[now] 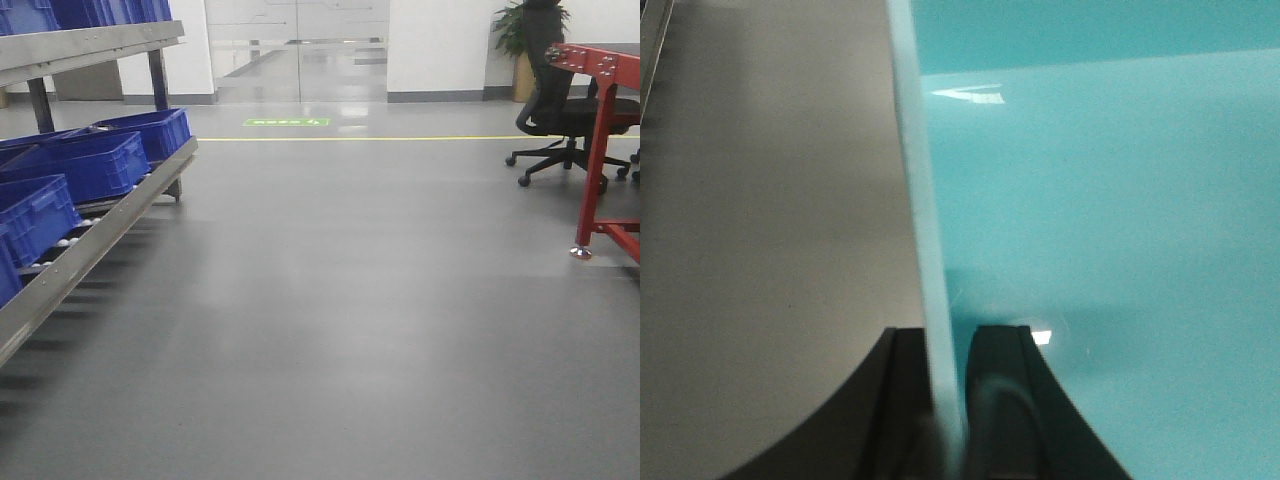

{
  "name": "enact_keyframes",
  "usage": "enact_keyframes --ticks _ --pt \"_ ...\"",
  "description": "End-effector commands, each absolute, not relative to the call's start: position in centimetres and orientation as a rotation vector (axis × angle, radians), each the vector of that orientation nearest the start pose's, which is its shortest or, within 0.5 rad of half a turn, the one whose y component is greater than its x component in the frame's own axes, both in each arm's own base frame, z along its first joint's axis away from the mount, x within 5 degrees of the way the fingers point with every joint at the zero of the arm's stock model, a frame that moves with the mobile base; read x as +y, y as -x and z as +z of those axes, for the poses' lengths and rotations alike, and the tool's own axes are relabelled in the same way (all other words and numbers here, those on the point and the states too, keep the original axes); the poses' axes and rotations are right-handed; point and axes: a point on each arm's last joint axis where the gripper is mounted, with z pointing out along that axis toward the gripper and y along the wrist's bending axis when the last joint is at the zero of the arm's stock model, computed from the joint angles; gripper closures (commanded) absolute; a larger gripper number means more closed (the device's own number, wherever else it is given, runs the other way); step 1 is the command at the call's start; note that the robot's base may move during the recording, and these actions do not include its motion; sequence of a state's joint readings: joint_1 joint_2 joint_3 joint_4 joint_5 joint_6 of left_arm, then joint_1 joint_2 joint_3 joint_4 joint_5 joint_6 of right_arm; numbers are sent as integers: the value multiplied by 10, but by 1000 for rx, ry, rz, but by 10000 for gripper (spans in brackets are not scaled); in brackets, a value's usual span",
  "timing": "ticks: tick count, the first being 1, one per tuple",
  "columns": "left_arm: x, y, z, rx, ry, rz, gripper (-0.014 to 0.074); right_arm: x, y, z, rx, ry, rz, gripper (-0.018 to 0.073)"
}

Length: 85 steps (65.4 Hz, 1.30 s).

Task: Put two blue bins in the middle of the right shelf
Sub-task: 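Drive forward along the aisle holding the teal bin in both grippers, then turn the base to face the shelf of blue bins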

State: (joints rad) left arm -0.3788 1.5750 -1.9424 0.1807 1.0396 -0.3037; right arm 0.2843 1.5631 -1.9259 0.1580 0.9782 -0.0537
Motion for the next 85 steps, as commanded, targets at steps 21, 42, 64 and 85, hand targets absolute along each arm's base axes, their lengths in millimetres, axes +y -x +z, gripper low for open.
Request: enact_keyframes --ticks 21,42,64,85 --pt "-110 -307 499 2074 -101 -211 707 103 -312 500 2006 342 325 711" --pt "-116 -322 488 2076 -109 -211 707 103 -312 500 2006 342 325 711" --pt "-123 -339 476 2078 -118 -211 707 103 -312 501 2003 342 326 711" --pt "-125 -342 476 2052 -121 -220 707 103 -312 501 2003 342 326 711"
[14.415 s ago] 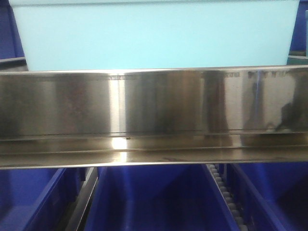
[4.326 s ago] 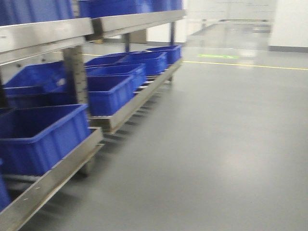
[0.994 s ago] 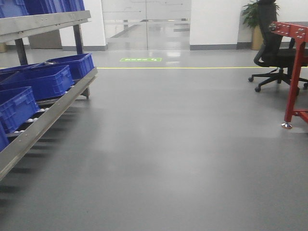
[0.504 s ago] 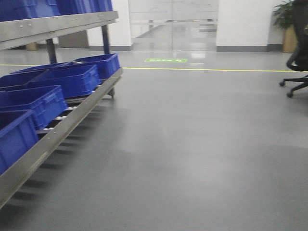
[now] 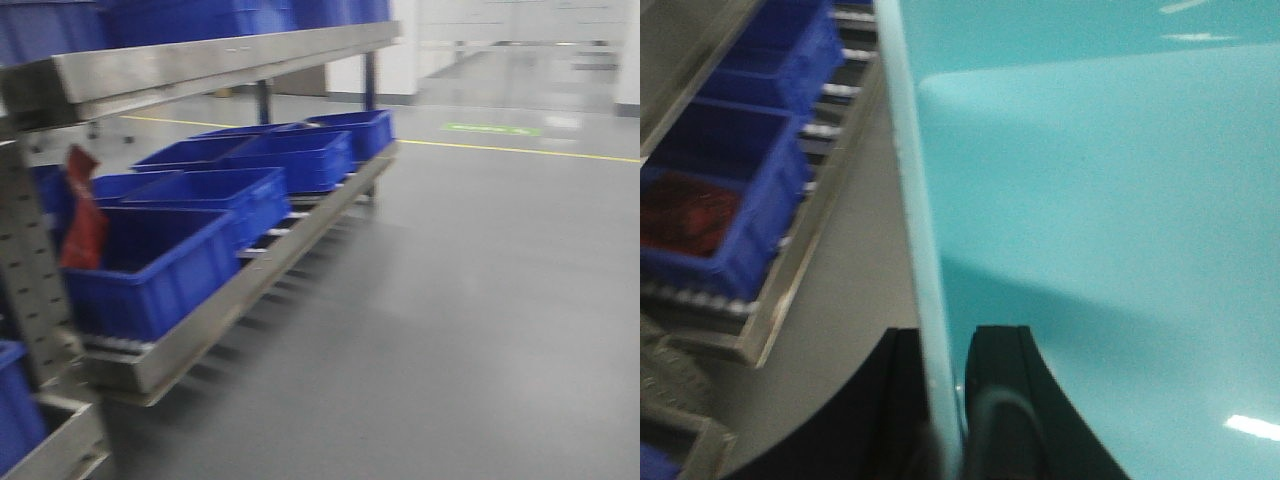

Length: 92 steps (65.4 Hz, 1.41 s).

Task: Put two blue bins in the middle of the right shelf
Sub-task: 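Turn the base to face the shelf of blue bins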

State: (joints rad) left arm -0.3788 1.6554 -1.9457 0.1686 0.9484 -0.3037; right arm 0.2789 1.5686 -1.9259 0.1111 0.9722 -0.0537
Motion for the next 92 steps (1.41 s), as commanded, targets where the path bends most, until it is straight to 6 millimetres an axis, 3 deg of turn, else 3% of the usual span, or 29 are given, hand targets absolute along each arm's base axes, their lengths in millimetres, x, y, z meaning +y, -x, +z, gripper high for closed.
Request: enact_keyframes --ticks 1,59,92 --pt "-125 -342 477 2047 -121 -222 707 103 -312 501 2003 342 326 711" --pt "-130 -348 495 1836 -132 -286 707 103 -312 501 1999 341 326 711" --pt "-130 -348 495 1830 -132 -288 707 103 -312 501 1999 341 326 711"
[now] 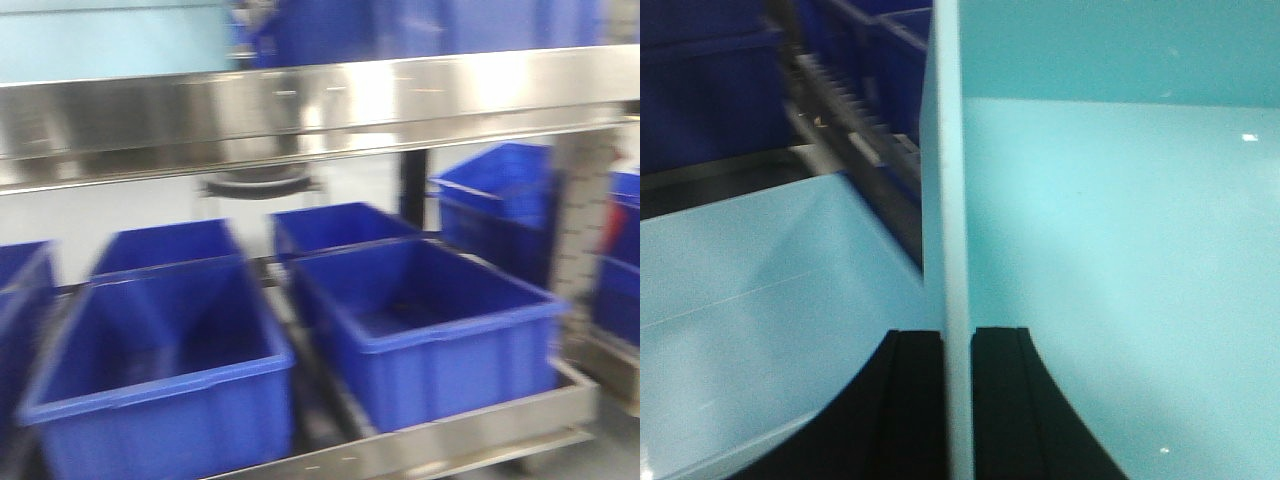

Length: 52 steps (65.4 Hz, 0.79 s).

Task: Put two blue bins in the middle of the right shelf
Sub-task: 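Turn the base to face the shelf of blue bins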

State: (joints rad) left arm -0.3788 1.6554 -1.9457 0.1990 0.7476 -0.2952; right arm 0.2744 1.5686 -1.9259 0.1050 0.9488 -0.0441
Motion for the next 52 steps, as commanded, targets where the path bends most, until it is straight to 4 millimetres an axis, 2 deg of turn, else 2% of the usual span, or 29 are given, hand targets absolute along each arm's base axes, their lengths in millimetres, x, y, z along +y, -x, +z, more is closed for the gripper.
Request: enact_keyframes --ticks 1,52 --pt "-130 -348 495 1830 -132 -288 707 103 -312 501 1999 341 326 711" --pt "-130 -348 495 1830 -132 -288 707 103 -312 501 1999 341 326 711"
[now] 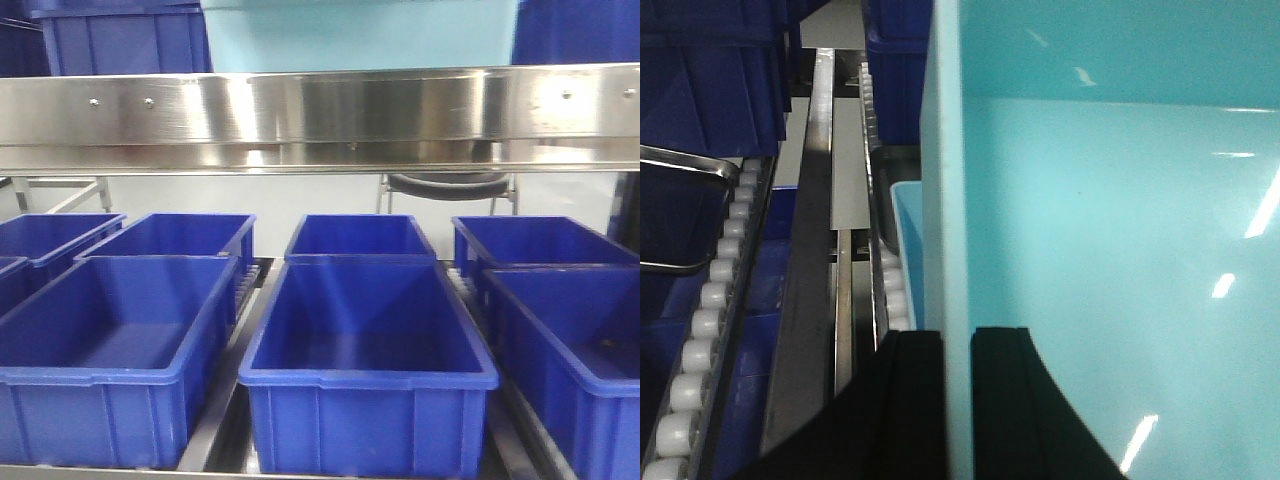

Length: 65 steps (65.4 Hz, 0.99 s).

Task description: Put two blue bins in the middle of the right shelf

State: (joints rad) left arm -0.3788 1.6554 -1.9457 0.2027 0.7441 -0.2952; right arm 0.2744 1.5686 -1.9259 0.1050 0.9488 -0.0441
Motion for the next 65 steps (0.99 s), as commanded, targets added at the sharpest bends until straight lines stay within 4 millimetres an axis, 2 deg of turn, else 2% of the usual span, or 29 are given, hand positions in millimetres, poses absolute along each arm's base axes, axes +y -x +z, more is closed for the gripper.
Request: enact_keyframes --ticks 1,65 --pt "-130 -348 495 1830 -132 -288 707 103 -312 501 1999 341 326 711" --pt "-130 -348 495 1830 -132 -288 707 103 -312 501 1999 341 326 711"
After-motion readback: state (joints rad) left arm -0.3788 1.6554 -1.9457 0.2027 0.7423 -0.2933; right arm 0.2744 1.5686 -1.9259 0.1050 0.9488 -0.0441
